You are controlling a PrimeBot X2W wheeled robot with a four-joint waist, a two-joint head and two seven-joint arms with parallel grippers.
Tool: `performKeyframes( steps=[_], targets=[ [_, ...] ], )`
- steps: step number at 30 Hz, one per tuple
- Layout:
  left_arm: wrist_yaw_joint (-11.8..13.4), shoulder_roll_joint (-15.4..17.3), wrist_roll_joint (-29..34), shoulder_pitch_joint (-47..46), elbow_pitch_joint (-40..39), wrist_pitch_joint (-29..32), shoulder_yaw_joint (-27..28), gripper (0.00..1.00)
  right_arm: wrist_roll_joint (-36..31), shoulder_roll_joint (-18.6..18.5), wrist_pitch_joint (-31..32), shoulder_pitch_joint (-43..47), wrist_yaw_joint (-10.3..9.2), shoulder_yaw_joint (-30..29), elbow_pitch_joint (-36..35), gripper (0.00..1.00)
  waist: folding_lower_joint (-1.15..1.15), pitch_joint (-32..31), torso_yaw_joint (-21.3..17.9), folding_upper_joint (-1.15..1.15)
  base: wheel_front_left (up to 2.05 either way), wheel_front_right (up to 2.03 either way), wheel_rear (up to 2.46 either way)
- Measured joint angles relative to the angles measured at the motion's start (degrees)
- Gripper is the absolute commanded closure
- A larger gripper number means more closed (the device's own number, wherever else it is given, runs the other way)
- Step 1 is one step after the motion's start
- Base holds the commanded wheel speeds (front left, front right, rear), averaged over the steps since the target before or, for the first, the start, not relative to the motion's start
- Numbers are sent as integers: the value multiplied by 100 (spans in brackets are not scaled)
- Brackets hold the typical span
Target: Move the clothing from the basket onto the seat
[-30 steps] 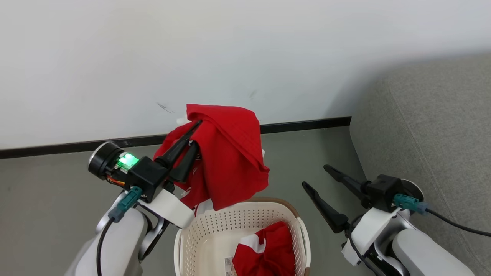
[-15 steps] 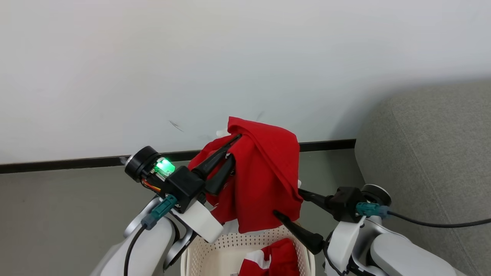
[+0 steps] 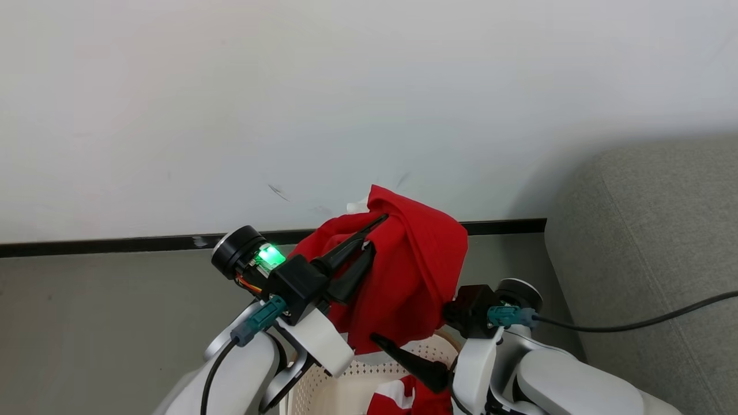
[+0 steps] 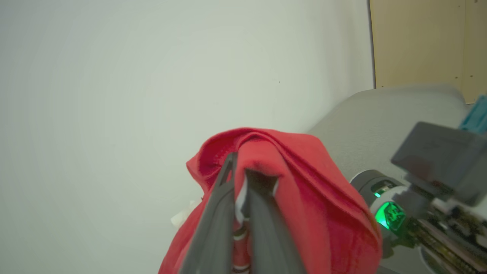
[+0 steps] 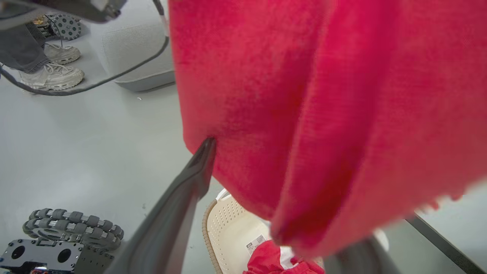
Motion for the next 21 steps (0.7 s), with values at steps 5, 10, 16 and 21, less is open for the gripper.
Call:
performKeyframes(
  steps=[5, 10, 16, 21],
  targets=[
    [0, 0, -54, 6, -19, 55, 24, 100, -29, 118, -280, -266, 0, 135, 190, 83, 0, 38, 1, 0, 0, 0, 0],
    [5, 45, -96, 35, 1, 94, 138, 100, -69, 145, -394, -364, 0, 137, 325, 100, 0, 66, -33, 0, 0, 0, 0],
    [69, 94, -254, 185, 144, 100, 322, 100, -49, 15, -456, -334, 0, -42, 489, 100, 0, 81, -120, 0, 0, 0, 0],
    [152, 110, -377, 339, 259, 100, 444, 100, 0, -75, -491, -260, 0, -488, 536, 100, 0, 86, -219, 0, 0, 0, 0]
  ],
)
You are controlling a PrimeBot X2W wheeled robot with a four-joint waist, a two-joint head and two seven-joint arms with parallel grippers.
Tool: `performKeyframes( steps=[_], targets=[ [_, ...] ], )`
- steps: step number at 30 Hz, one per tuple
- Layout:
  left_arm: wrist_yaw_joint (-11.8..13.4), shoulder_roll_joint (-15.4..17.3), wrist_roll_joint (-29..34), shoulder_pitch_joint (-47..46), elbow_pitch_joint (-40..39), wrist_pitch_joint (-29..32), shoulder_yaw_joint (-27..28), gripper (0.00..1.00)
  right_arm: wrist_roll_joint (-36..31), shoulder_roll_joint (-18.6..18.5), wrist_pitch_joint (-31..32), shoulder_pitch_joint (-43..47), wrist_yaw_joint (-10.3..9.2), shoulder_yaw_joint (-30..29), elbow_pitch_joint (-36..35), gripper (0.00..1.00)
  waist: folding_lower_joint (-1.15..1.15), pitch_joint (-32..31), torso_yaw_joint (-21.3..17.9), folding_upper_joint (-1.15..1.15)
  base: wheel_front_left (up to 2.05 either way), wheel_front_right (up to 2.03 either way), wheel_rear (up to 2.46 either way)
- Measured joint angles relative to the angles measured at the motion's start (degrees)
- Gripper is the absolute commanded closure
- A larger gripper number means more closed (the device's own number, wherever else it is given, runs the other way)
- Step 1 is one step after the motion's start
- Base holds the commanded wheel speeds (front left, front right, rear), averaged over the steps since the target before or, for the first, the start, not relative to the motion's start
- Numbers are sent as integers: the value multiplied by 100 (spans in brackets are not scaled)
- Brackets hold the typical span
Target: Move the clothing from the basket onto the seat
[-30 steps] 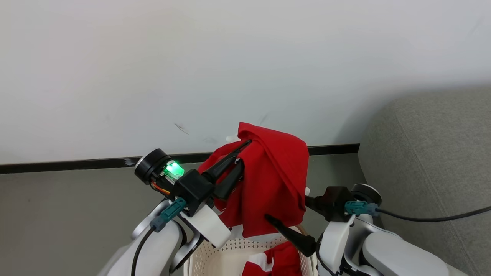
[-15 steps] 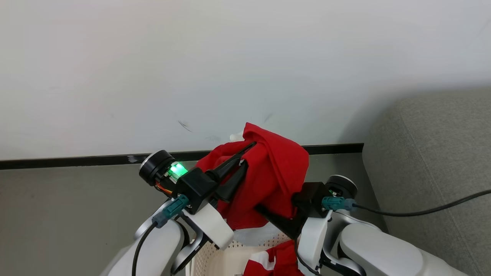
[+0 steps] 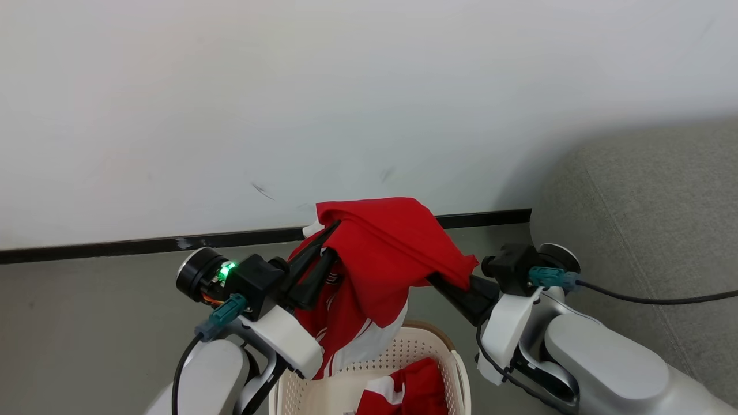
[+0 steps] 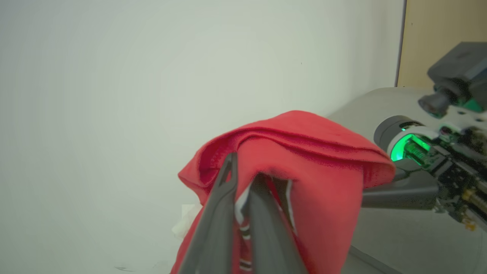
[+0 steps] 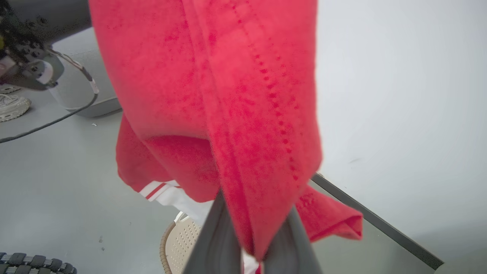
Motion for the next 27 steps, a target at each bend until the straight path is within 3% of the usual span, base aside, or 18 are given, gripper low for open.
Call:
performKeyframes(
  steps=[2, 4, 5, 6, 19, 27],
  targets=[
    [5, -1, -58, 59, 32, -1, 35, 100, 8, -12, 0, 88, 0, -200, 24, 100, 0, 1, -45, 0, 0, 0, 0],
    [5, -15, -97, 111, 68, -3, 47, 68, 105, -15, -1, 172, 0, -432, 51, 100, 0, 1, -91, 0, 0, 0, 0],
    [5, -22, -119, 139, 80, -8, 53, 51, 130, -14, -1, 194, 0, -554, 54, 100, 0, 1, -114, 0, 0, 0, 0],
    [5, -29, -129, 171, 96, -8, 56, 2, 147, -12, 0, 216, 0, -703, 24, 100, 0, 0, -137, 0, 0, 0, 0],
    [-2, -33, -335, 338, 148, -85, 35, 0, 143, 8, -1, 307, 0, -2248, -380, 100, 0, -22, -380, 0, 0, 0, 0],
    [-23, -57, -366, 409, 143, -162, -32, 0, -94, -208, -1, 688, 0, -3049, -669, 100, 0, -63, -507, 0, 0, 0, 0]
  ],
)
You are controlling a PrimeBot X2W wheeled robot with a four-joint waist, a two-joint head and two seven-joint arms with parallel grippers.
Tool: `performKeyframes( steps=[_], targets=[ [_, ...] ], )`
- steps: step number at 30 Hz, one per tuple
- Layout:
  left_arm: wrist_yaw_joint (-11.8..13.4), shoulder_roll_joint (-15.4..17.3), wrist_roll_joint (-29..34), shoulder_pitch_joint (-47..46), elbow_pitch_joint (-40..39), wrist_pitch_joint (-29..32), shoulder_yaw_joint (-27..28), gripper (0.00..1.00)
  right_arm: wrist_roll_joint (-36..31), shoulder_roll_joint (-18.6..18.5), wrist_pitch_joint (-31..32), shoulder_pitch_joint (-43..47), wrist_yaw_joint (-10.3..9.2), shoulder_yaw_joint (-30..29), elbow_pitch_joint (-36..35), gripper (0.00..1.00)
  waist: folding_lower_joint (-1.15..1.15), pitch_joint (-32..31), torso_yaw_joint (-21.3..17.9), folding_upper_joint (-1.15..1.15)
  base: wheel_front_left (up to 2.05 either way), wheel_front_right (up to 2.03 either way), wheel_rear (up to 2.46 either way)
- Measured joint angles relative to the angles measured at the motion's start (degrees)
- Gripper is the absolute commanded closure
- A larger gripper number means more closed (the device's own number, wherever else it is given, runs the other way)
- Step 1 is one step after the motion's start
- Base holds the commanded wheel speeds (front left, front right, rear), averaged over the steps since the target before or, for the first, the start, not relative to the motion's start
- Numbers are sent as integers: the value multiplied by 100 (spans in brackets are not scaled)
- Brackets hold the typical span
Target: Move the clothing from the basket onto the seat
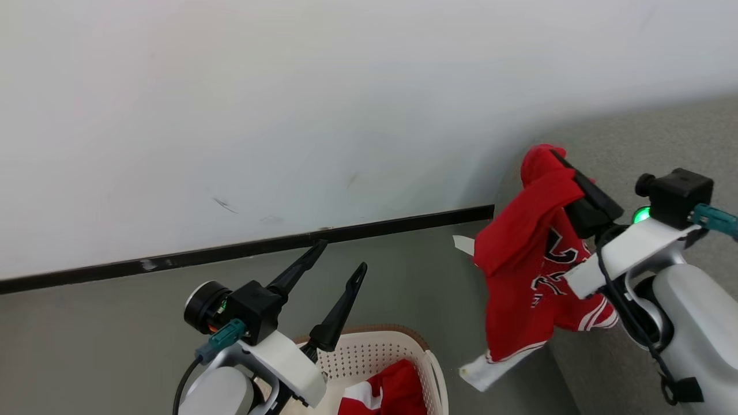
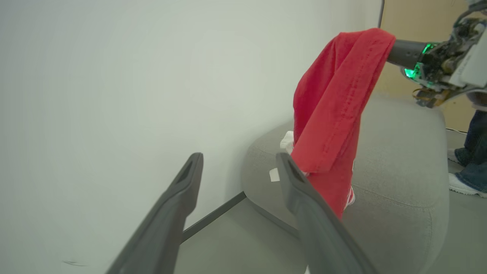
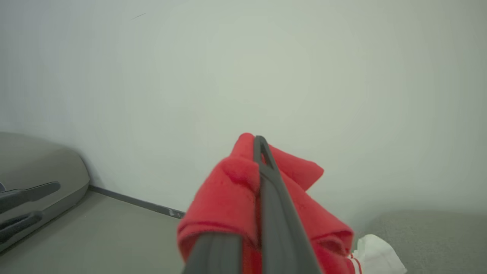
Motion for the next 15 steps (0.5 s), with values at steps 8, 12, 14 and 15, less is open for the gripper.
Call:
performKeyframes(
  steps=[8, 12, 14, 15],
  targets=[
    [-31, -30, -21, 41, -1, -54, -145, 0, -302, -237, 0, 469, 0, -904, -378, 100, 0, -46, -202, 0, 0, 0, 0],
    [-73, -49, -58, 117, 4, -58, -236, 0, -458, -285, -1, 723, -1, -1301, -612, 100, 0, -66, -334, 0, 0, 0, 0],
    [-74, -60, -58, 119, 7, -68, -270, 0, -499, -287, -1, 842, 0, -1414, -724, 100, 0, -73, -406, 0, 0, 0, 0],
    [-74, -62, -59, 119, 9, -105, -289, 0, -517, -286, -1, 903, -1, -1445, -786, 100, 0, -77, -444, 0, 0, 0, 0]
  ],
)
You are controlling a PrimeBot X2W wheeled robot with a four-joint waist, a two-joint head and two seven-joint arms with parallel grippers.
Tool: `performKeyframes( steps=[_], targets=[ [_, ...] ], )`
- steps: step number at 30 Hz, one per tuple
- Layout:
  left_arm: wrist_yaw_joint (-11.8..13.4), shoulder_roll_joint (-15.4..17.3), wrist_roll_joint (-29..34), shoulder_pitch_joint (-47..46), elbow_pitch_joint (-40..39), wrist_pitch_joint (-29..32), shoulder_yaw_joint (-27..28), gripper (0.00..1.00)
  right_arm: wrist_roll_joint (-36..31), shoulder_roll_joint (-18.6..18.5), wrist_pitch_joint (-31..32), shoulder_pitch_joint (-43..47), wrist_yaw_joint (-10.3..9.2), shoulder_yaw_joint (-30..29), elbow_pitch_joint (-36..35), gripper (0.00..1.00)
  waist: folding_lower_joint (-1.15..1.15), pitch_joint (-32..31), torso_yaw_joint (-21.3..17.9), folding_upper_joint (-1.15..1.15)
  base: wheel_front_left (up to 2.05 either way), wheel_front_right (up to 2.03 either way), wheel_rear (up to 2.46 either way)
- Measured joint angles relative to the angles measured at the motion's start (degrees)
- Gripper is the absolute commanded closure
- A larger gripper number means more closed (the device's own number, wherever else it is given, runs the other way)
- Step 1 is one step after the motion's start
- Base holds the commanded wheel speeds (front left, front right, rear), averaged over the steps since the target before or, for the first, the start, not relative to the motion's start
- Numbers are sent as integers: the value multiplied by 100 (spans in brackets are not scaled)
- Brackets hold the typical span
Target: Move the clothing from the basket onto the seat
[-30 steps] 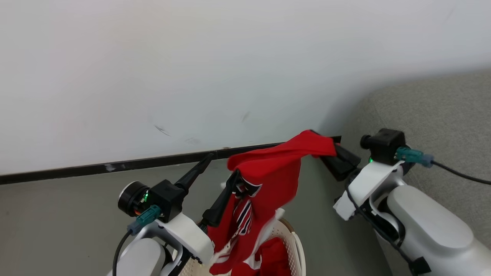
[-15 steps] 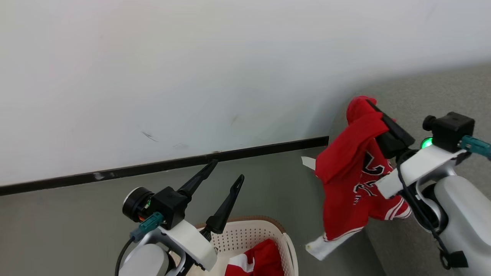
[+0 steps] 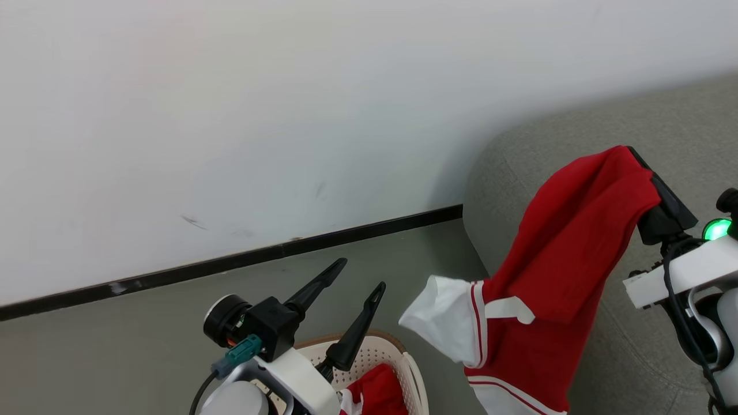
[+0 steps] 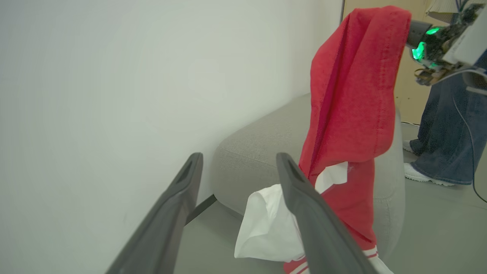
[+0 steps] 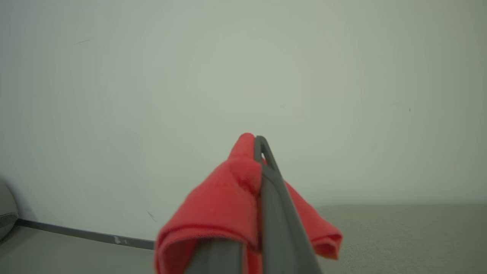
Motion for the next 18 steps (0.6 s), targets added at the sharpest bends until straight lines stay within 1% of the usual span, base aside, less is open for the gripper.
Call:
performKeyframes(
  steps=[11, 18],
  targets=[
    [-20, -80, -67, 0, 0, -21, -190, 0, -264, 8, -9, 595, 1, -276, -486, 100, 0, -9, -462, 0, 0, 0, 0],
    [-51, -100, -152, 0, -10, -70, -250, 0, -318, 13, -16, 864, 1, -495, -764, 100, 0, 12, -776, 0, 0, 0, 0]
  ],
)
